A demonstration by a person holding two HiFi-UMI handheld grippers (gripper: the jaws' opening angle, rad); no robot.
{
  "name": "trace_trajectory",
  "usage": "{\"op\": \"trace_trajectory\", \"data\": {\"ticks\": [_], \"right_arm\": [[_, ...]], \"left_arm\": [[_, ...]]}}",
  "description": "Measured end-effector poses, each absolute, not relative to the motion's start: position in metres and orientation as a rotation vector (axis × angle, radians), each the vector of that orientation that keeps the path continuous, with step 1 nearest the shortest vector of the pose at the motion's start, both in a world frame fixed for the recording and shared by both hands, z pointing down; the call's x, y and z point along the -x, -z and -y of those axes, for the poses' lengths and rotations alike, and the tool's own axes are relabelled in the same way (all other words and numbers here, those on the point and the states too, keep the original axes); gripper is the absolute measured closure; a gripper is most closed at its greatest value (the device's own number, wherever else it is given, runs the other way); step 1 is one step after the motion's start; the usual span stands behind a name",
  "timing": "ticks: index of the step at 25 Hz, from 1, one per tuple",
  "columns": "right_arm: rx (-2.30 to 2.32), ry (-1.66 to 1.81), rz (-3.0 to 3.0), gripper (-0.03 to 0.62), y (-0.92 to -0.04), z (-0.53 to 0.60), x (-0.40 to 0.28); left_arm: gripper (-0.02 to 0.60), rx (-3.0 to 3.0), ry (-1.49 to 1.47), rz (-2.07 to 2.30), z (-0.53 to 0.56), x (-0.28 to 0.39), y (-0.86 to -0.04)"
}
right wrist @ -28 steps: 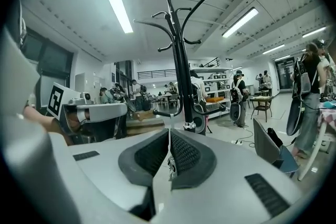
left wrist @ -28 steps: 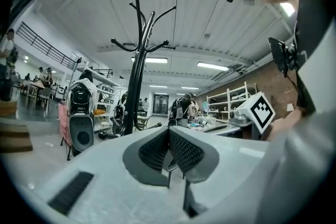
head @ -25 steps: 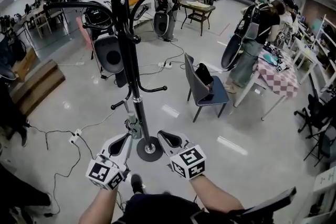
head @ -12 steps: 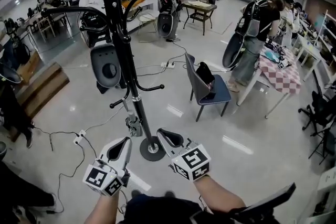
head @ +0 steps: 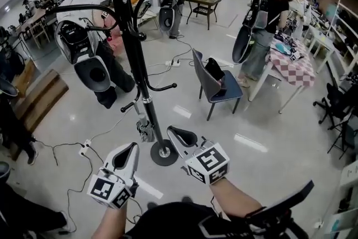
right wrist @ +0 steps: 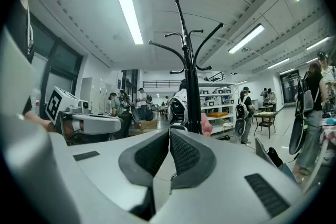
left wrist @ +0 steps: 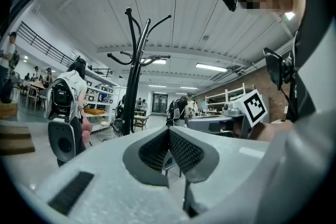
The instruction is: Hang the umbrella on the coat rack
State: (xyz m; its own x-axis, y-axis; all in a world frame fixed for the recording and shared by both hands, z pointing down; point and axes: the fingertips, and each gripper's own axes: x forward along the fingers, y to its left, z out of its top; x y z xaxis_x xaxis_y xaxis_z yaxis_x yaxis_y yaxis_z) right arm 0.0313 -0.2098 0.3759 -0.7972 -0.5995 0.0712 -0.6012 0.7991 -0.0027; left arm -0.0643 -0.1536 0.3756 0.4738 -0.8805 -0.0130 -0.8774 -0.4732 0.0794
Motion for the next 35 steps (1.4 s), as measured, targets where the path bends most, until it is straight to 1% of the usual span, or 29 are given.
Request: {"op": "trace_trajectory", "data": {"ticks": [11, 21, 35], "right_arm": [[-1.058, -0.038, 2.880, 0.585, -0.367, 0.203, -0.026], [-1.071, -0.016, 2.874, 0.585, -0.366, 0.193, -0.003], [-1.122, -0.016, 2.845, 0.585, -0.368, 0.195, 0.001]], "left_arm": [[0.571, -2.664, 0.063, 1.570, 0.146, 0.081, -0.365], [0.571, -2.645, 0.066, 1.596, 0.136, 0.110, -0.368], [0.571, -2.675, 0.068, 1.586, 0.137, 0.117, -0.368]]}}
